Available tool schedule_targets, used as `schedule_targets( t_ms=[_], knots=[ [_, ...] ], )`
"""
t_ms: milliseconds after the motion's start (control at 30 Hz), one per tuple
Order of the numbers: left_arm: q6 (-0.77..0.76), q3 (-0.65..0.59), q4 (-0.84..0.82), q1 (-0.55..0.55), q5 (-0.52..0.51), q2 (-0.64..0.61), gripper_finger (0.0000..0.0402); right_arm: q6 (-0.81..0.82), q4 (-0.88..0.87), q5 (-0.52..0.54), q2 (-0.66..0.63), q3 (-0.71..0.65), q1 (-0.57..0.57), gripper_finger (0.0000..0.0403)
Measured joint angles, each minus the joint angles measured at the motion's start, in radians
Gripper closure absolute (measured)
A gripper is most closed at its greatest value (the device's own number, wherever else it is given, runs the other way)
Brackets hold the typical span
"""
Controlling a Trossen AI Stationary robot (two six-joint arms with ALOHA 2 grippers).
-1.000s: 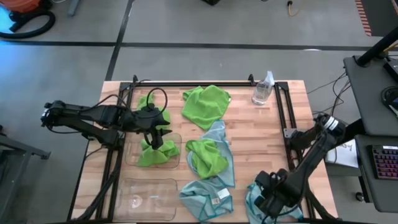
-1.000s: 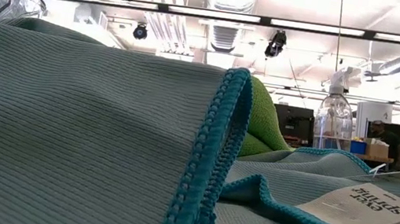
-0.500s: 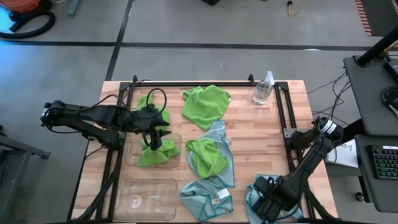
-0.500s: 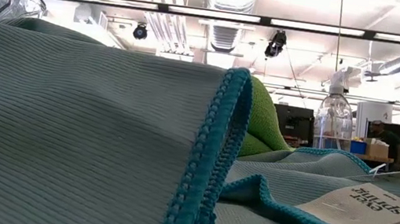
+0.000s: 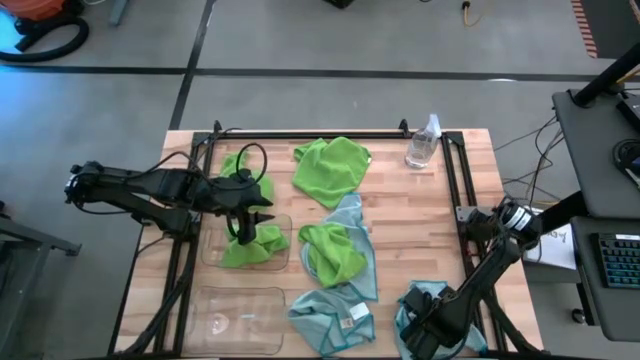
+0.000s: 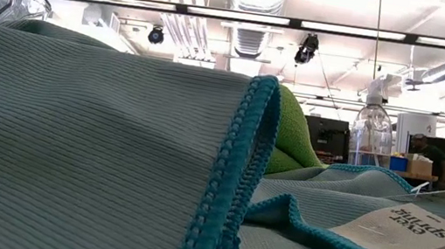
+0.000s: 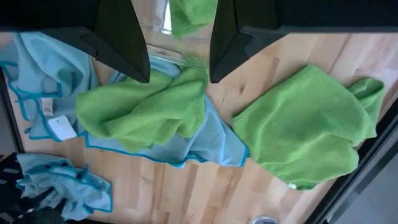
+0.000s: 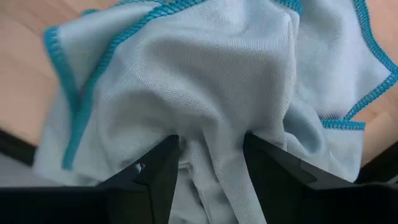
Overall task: Sort microfiber towel by color & place in baskets
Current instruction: Put the right blue microfiber cloth into the bottom transparent bin
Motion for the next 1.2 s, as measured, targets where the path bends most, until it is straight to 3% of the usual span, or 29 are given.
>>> schedule_targets(
  t_ms=[133,367,633,867,1200],
  knots=[
    [0.004,0.0,0.0,0.0,0.0,-0.013,0.0251,0.021,0.003,-0.001,0.004,0.0,0.0,0.0269],
    [0.003,0.0,0.001,0.0,0.0,-0.028,0.0251,0.053,0.005,-0.002,-0.042,0.0,0.0,0.0383],
    [-0.022,0.0,0.002,0.0,0.0,-0.03,0.0251,0.068,0.005,0.054,-0.113,0.0,0.0,0.0393],
    [-0.034,0.0,0.005,0.0,0.046,-0.03,0.0251,0.037,0.037,0.327,-0.2,-0.001,0.0,0.0393],
    [0.03,0.0,0.139,-0.004,0.164,-0.003,0.0251,-0.243,0.055,0.89,-0.237,0.13,-0.017,0.0393]
  ],
)
